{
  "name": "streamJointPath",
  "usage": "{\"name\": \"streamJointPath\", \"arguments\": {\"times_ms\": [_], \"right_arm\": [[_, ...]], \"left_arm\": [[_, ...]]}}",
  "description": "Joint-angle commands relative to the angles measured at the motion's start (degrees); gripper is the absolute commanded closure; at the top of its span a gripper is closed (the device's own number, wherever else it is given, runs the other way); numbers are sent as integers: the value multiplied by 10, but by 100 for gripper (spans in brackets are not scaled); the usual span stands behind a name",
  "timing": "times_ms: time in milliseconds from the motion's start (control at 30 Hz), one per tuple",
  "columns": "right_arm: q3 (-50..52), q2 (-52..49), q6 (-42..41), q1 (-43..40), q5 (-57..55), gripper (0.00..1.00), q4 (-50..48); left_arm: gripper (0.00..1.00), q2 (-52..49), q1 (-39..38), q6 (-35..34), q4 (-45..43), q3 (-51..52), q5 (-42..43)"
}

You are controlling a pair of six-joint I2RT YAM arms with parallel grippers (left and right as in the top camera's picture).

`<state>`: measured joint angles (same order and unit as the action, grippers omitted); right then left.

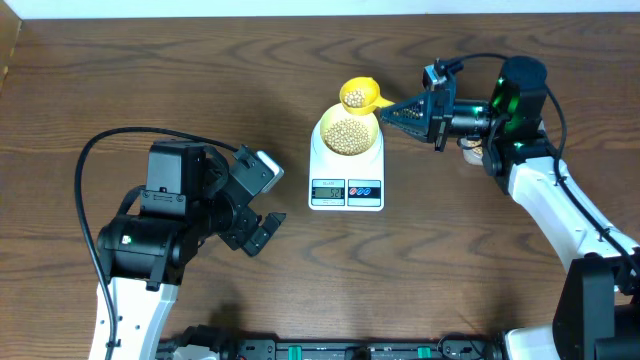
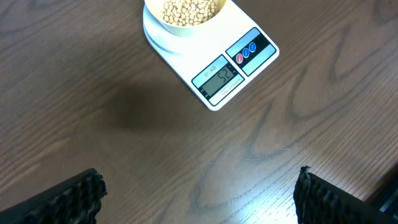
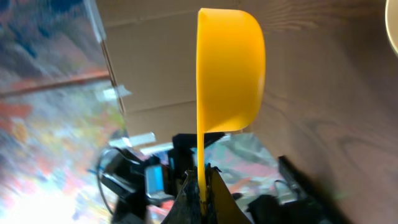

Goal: Scoop item into bowl and weigh 50g on scale

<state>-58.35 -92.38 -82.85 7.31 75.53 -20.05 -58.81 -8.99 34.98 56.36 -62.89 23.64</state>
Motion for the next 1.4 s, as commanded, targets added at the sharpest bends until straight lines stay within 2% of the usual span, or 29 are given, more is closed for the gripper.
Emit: {"name": "streamJointPath", "arguments": {"times_ms": [0,133,233,367,500,667,767,1000,1367], "right_arm": [[-5,1,187,-2,35,99,18],[-5,1,320,-1,23,99,49],[-5,1,413,-1,5,99,122],[-5,1,498,-1,-58,99,192],[-5,1,538,-1,-88,99,199],[-5,1,671,19,-191,99,270],[-5,1,718,34,-212,99,282],[-5,1,763,68,-336,99,299],[-5,-60,783,78,-379,99,279]], "left_arm": [[1,0,3,10,0,-11,-1],[1,0,3,10,0,-11,-1],[1,0,3,10,0,-11,-1],[0,0,3,10,1,-11,-1],[1,0,3,10,2,-11,-1],[1,0,3,10,2,-11,-1],[1,0,3,10,2,-11,-1],[1,0,3,10,2,-11,-1],[1,0,3,10,2,-11,-1]]}}
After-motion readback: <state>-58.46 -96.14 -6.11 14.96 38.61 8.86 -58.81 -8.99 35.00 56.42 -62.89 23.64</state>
